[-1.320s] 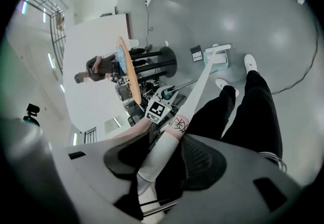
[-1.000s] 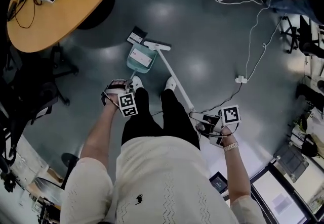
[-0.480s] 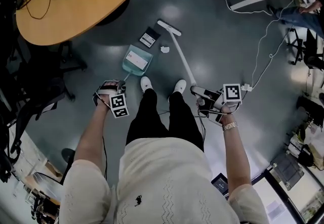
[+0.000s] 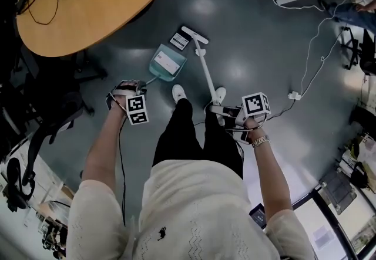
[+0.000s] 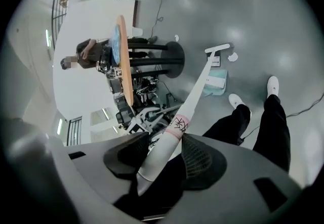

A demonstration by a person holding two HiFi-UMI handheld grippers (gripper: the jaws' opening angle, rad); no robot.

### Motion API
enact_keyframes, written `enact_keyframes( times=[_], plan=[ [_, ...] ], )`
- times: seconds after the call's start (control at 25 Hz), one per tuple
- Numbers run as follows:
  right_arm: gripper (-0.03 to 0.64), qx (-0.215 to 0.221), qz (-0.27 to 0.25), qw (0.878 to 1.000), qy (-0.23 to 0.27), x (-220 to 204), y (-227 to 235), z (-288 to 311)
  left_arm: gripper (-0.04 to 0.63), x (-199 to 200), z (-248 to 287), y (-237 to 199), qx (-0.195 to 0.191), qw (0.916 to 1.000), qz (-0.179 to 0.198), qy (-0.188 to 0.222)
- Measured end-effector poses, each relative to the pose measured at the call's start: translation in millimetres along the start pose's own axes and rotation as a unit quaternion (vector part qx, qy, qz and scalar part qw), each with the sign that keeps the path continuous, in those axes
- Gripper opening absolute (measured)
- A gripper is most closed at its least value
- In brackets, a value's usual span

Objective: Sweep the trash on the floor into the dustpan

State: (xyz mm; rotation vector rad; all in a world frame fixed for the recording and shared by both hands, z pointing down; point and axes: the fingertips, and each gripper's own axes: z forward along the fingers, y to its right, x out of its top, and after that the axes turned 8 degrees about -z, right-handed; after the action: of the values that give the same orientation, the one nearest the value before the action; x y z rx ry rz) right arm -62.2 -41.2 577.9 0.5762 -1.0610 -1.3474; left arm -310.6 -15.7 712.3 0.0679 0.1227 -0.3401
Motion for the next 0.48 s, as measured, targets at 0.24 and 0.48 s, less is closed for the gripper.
enact_keyframes(
  times=[0.24, 0.48],
  plan=[
    [0.193, 0.012, 0.010, 0.998, -0.061, -63.8, -13.7, 34.7, 0.092, 1.7, 2.4, -7.0, -0.002, 0.9998, 0.020, 0.006],
    [0.193, 0.019, 0.020, 0.994, -0.105, -103.0, -30.0, 41.4, 0.092, -2.0, 2.6, -3.7, -0.002, 0.9997, 0.024, 0.011]
  ],
)
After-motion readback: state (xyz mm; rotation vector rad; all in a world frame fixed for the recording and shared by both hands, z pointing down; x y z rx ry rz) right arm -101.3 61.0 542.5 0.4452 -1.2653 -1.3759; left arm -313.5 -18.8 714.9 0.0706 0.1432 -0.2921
